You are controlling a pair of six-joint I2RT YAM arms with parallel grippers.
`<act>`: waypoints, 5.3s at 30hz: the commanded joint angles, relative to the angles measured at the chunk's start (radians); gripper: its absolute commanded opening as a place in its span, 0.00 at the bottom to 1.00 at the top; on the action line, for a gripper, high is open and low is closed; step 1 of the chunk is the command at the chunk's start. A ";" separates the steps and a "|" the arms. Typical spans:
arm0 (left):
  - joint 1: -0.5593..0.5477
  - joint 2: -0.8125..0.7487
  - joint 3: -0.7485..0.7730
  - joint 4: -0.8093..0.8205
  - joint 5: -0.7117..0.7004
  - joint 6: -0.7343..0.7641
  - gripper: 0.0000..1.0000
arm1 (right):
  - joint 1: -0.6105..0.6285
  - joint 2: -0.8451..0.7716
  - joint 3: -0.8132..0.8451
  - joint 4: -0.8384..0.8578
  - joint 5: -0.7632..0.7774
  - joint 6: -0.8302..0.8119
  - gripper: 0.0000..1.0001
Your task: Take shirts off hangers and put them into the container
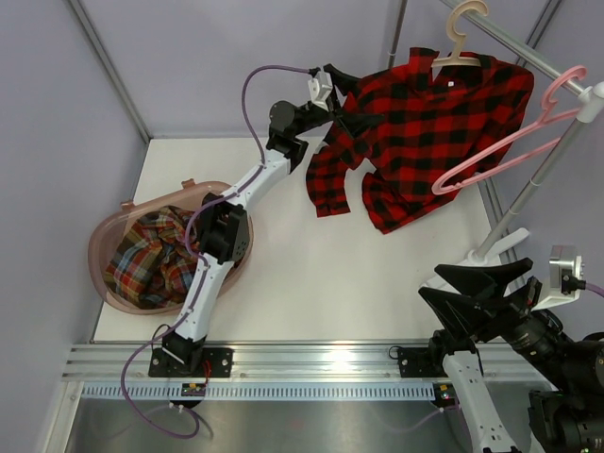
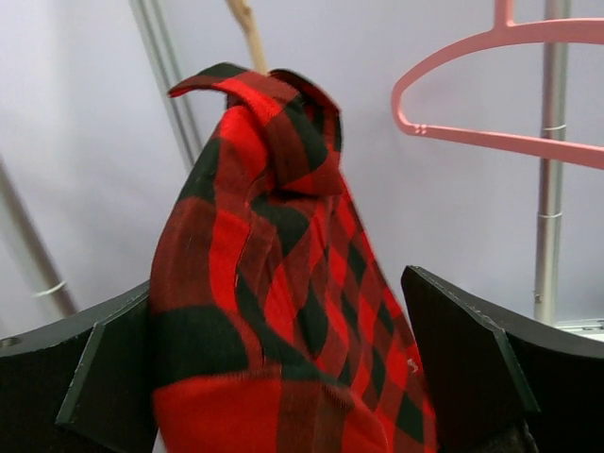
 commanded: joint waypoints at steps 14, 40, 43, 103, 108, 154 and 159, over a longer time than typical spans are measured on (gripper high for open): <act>-0.055 -0.070 -0.012 0.007 -0.305 -0.019 0.67 | -0.037 -0.029 0.065 -0.053 -0.059 -0.027 0.71; -0.144 -0.114 0.071 0.145 -0.286 -0.223 0.00 | -0.078 -0.051 0.019 -0.026 -0.086 -0.004 0.69; -0.141 -0.152 0.013 0.180 -0.287 -0.234 0.00 | -0.078 -0.052 0.019 -0.027 -0.090 -0.004 0.69; -0.150 -1.490 -1.152 -0.712 -0.413 -0.139 0.00 | -0.067 0.586 0.108 0.425 -0.054 -0.027 0.62; -0.177 -1.462 -1.119 -0.705 -0.413 -0.137 0.00 | -0.057 0.609 0.092 0.406 -0.039 -0.047 0.69; -0.256 -1.493 -1.086 -0.752 -0.418 -0.077 0.00 | 0.202 0.681 -0.003 0.410 0.240 -0.148 0.04; -0.256 -1.524 -1.092 -0.835 -0.441 -0.051 0.13 | 0.216 0.675 0.032 0.352 0.306 -0.159 0.00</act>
